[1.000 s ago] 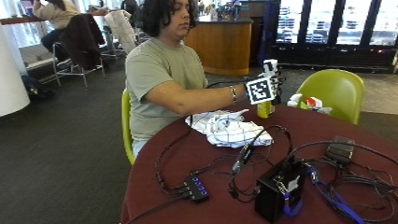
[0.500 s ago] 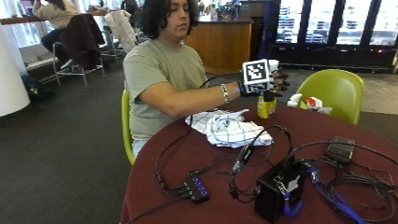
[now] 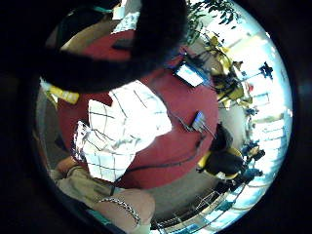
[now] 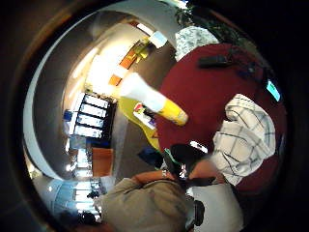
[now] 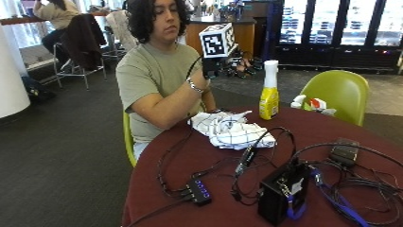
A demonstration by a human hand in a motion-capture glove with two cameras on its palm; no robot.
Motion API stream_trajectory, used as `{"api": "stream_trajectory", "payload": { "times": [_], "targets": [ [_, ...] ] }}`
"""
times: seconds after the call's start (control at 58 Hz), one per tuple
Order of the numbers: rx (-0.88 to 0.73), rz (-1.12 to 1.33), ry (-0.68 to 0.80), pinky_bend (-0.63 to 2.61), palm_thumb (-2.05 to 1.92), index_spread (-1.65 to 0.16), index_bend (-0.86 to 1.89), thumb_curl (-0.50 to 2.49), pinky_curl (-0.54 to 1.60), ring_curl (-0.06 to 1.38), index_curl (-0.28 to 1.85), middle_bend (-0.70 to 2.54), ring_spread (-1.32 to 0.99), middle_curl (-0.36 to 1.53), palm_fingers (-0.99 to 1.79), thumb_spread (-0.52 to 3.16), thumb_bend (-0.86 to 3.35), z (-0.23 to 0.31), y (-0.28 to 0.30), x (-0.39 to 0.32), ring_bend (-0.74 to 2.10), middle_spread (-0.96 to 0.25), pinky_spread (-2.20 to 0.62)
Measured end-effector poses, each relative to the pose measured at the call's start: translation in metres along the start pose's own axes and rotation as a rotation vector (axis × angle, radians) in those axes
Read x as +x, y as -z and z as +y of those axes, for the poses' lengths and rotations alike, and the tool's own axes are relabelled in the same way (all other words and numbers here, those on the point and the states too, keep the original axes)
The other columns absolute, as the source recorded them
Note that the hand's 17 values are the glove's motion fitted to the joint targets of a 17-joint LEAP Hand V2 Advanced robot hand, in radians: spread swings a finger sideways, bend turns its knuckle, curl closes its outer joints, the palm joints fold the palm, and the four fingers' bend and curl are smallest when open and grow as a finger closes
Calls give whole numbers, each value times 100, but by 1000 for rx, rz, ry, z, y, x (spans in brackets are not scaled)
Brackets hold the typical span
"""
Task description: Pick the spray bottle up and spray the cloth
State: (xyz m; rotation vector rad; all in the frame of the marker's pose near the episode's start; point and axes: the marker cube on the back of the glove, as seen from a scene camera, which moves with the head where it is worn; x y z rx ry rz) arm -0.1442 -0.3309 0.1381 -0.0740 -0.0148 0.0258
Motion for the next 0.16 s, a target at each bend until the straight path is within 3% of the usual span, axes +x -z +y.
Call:
{"api": "stream_trajectory", "payload": {
  "times": [0.155],
  "targets": [
    [-64,101,-25,41,59,-42,16,38,35,34,24,17,-1,33,26,87,-4,10,0,1,33,2,22]
  ]
}}
